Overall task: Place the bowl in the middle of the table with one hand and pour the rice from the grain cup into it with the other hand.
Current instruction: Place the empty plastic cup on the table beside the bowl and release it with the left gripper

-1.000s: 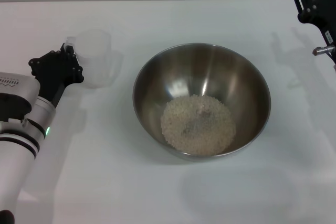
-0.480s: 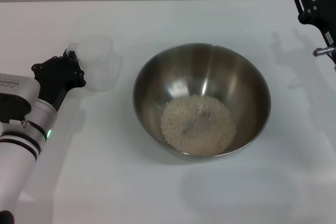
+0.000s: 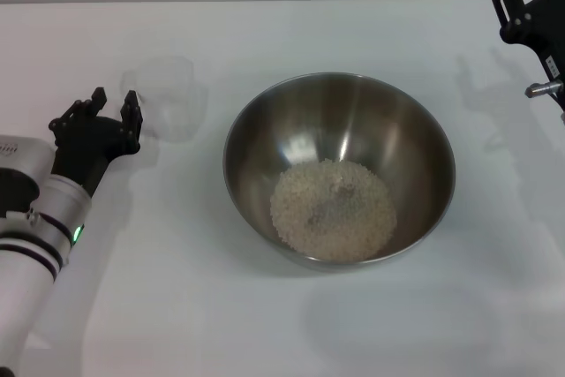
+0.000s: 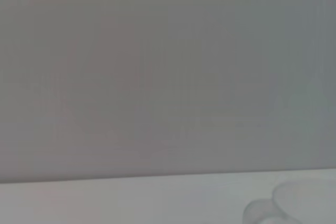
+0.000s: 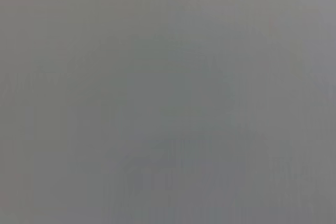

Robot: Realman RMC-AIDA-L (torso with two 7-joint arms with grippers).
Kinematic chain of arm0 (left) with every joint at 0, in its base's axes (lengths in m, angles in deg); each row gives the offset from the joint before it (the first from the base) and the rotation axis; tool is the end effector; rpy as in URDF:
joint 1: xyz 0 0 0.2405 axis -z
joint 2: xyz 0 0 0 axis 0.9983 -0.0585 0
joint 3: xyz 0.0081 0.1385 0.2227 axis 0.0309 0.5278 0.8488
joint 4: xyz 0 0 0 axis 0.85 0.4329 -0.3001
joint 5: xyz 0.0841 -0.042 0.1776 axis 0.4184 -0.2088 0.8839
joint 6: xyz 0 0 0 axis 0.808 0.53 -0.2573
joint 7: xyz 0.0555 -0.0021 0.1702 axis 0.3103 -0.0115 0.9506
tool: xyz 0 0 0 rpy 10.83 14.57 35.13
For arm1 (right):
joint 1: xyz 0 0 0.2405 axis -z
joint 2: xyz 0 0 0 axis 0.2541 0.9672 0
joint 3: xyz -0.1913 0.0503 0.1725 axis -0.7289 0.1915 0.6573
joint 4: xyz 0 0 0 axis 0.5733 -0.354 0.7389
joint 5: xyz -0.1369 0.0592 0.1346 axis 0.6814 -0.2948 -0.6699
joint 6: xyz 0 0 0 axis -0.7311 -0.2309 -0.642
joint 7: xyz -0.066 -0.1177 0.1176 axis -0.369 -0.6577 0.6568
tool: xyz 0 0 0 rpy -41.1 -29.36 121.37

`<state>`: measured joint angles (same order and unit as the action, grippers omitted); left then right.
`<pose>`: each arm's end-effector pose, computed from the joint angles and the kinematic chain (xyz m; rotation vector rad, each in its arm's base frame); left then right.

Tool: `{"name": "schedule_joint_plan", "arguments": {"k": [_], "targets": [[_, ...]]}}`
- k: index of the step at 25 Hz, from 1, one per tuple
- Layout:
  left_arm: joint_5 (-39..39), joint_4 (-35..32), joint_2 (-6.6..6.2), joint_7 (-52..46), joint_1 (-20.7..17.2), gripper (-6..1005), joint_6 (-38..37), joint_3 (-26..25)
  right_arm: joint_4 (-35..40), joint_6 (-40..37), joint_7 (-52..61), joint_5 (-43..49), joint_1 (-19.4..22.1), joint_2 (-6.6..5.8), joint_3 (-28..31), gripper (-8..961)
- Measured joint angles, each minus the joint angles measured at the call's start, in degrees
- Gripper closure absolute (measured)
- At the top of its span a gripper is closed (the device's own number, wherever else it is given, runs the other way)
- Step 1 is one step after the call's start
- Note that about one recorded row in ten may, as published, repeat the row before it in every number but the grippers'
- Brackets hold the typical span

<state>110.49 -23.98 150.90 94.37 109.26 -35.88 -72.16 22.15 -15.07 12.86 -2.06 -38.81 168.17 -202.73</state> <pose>-0.3059 0.3577 -0.0812 -1.7394 -0.6910 -0.5447 0.2674 0.3644 -0.0060 -1.5939 0.3071 0.8702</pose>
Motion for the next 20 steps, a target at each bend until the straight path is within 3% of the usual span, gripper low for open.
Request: {"name": "schedule_joint_plan", "arguments": {"k": [6,10,14,20], "targets": [[0.04,0.48,-0.18,-0.08,-1.34,630,-0.68,0.53,-0.04,0.01,-0.04,0.0,-0.08,0.0,-0.04,445],[0.05,0.38,-0.24,-2.42,-5.57,425,-10.0,2.87,-0.03,0.01,-0.03,0.0,0.21,0.0,-0.14,445],[0.12,-1.56,0.04,-7.98,-6.74,425,-19.36,5.7,0.02,0.01,-0.04,0.0,0.65,0.13,-0.72,445],[0.13,-1.87,0.09,-8.3,-6.55,425,-23.52,7.23,-0.04,0.33,0.0,0.0,0.92,0.32,-2.7,445]]}}
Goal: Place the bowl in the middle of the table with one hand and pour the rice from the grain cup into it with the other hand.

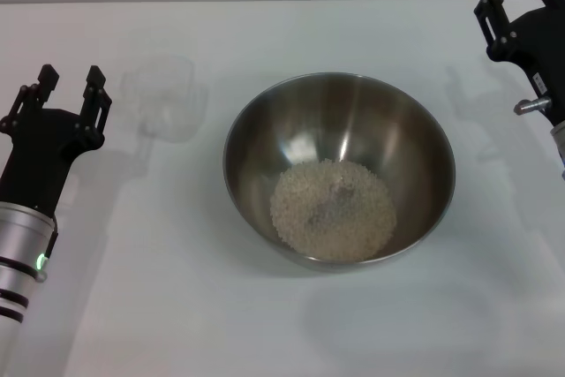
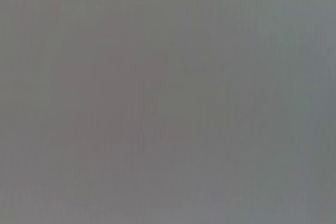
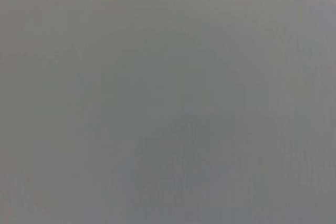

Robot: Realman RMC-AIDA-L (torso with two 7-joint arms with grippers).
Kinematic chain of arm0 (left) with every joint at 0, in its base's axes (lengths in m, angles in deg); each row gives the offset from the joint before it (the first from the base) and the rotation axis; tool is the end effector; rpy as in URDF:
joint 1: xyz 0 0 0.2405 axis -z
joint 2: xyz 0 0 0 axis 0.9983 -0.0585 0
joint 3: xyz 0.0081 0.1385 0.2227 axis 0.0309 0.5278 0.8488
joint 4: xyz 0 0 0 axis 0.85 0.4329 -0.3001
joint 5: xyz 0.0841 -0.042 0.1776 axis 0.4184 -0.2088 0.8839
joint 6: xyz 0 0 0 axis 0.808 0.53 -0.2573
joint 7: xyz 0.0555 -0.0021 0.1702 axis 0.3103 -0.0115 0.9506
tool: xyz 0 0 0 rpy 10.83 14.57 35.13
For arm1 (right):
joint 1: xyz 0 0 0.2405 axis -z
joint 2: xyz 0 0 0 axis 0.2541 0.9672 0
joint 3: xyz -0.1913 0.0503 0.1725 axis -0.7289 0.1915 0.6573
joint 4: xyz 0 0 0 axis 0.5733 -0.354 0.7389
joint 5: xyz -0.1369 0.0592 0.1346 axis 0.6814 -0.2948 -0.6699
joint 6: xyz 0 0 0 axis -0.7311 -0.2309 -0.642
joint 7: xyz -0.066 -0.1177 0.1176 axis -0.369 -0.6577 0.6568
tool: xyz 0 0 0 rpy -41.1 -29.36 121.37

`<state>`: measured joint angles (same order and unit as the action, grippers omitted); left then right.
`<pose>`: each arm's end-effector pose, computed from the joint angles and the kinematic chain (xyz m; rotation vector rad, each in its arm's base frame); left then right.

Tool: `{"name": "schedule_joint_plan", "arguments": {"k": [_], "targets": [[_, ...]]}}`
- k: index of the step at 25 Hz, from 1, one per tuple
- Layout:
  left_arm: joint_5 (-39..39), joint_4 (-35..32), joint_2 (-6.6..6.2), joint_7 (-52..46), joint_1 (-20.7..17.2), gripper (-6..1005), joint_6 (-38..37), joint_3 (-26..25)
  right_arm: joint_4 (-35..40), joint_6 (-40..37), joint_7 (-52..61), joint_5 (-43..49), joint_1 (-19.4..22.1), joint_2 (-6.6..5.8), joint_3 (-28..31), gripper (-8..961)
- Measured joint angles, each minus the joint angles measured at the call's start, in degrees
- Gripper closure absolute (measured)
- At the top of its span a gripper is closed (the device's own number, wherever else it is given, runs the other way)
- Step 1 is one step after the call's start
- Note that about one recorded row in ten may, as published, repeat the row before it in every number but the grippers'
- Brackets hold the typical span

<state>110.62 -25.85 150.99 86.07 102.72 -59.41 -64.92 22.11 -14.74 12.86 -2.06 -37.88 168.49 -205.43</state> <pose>-0.2957 0.3126 -0.0479 -1.5986 -0.5830 -0.8407 0.2687 0.3564 -0.0179 -1.6396 0.3170 0.8593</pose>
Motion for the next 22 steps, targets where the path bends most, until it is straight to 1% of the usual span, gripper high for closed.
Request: {"name": "schedule_joint_plan", "arguments": {"k": [11,22], "targets": [[-0.01,-0.17,-0.07,-0.14,0.4,424,-1.86,-0.07,-0.01,-0.02,0.06,0.0,0.05,0.04,-0.05,445],[-0.01,-0.17,-0.12,-0.18,1.43,425,-2.2,-0.08,0.0,0.17,0.09,0.0,0.27,0.04,-0.04,445]]}}
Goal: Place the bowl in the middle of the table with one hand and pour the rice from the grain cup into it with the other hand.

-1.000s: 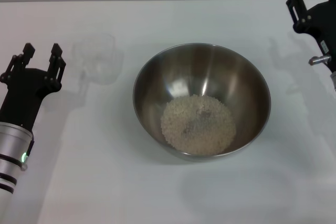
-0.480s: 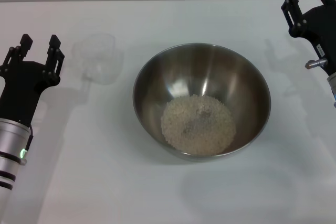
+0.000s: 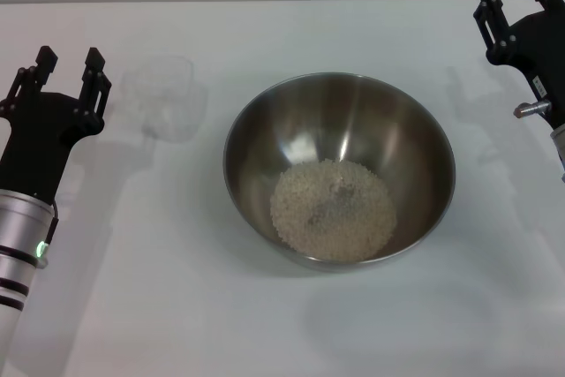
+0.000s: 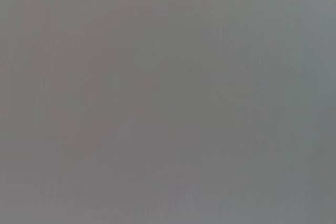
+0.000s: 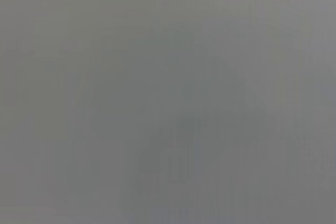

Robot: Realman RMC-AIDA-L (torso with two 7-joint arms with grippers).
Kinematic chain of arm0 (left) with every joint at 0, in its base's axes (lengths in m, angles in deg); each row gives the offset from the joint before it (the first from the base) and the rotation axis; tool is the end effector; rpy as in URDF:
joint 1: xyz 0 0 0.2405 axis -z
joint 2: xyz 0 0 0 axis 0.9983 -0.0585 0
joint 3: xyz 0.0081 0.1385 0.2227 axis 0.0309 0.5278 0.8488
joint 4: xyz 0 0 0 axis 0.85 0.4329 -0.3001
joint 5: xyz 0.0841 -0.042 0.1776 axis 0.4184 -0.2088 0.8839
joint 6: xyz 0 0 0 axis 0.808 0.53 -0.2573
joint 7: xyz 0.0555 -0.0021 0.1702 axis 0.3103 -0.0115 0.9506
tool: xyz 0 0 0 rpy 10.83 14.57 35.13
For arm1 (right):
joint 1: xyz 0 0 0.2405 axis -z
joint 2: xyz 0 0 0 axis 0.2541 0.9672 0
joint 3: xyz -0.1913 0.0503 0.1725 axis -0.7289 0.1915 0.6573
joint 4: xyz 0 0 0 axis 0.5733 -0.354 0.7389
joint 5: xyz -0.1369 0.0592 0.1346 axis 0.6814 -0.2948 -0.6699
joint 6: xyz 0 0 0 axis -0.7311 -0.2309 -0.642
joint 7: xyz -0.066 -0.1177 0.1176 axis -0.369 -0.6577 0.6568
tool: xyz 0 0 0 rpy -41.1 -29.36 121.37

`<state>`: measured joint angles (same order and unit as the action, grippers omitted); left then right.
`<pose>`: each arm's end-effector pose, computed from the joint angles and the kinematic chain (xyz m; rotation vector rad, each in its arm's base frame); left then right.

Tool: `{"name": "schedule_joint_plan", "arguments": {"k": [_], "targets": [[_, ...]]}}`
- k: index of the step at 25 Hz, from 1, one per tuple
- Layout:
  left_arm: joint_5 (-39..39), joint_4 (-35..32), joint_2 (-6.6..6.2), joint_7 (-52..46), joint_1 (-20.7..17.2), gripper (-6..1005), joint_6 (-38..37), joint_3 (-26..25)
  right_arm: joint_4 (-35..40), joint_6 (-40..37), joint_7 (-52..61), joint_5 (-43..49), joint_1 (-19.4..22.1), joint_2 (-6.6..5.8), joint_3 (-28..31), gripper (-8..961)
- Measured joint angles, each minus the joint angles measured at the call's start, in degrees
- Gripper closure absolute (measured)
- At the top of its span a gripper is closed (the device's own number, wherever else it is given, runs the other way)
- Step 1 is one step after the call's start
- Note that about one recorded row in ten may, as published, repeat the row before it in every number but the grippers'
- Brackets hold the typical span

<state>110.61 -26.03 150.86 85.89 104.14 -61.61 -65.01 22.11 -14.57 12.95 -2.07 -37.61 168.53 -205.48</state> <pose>-0.2850 0.3193 -0.0413 -1.5885 -0.5367 -0.8859 0.2705 0.3551 -0.0187 -1.6401 0.3246 0.8551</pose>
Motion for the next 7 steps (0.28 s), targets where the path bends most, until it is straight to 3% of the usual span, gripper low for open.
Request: {"name": "schedule_joint_plan", "arguments": {"k": [7], "targets": [[0.0,-0.08,-0.03,-0.01,0.28,425,0.0,-0.11,0.0,0.04,0.01,0.0,0.04,0.0,0.0,445]]}}
